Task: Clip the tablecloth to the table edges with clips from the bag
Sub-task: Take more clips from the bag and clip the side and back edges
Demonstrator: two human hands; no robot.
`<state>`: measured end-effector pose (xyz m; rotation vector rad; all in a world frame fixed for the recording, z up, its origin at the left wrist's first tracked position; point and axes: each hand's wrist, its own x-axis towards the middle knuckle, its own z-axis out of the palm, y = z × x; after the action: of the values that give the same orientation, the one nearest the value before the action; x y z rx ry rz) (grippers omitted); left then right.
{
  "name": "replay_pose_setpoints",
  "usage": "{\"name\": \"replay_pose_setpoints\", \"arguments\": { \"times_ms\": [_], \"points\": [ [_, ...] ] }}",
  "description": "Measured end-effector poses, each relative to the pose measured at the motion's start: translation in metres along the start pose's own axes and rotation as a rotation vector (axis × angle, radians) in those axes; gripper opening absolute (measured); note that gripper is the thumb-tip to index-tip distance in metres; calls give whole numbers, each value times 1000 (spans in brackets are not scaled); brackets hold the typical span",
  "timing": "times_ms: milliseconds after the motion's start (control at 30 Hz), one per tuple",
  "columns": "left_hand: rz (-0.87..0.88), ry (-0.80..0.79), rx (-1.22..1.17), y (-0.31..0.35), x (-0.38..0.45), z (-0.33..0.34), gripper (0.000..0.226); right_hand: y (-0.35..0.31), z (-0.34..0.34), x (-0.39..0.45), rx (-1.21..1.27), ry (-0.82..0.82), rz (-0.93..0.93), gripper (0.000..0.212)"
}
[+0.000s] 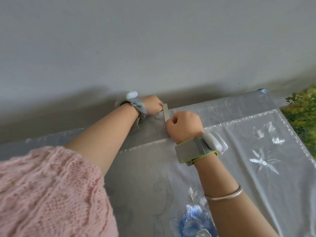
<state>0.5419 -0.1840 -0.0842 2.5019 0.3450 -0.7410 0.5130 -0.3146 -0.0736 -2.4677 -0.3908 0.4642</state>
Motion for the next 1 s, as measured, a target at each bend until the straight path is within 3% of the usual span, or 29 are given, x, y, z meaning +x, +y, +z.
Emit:
{"name": "replay_pose_setpoints", "arguments": {
  "times_ms": [167, 333, 400, 467, 500, 600, 667, 867, 1000],
  "points": [
    [34, -15, -67, -10, -9, -6, 33, 9, 3, -8, 238, 151, -22, 44],
    [80, 79, -289, -14, -16, -2, 16, 24, -5, -15, 641, 72, 29, 34],
    [81, 74, -287, -13, -18, 1, 15, 24, -6, -20, 694, 290, 8, 24],
    [84, 58, -278, -13, -19, 3, 24, 29, -3, -22, 442, 580, 11, 17],
    [88, 59, -262, -13, -21, 4, 30, 31, -2, -23, 278, 615, 39, 25],
    [100, 42, -194, -16, -24, 5, 36, 37, 6, -19, -137, 431, 119, 35],
    [89, 39, -111, -14, -27, 5, 39, 40, 9, -16, -249, 389, 151, 36],
    [104, 258, 94, -10, -57, 19, 41, 34, 2, -26, -318, 249, 159, 40],
    [111, 422, 319, -45, -110, 31, 45, 7, 12, -57, -315, 99, 34, 41]
  ]
}}
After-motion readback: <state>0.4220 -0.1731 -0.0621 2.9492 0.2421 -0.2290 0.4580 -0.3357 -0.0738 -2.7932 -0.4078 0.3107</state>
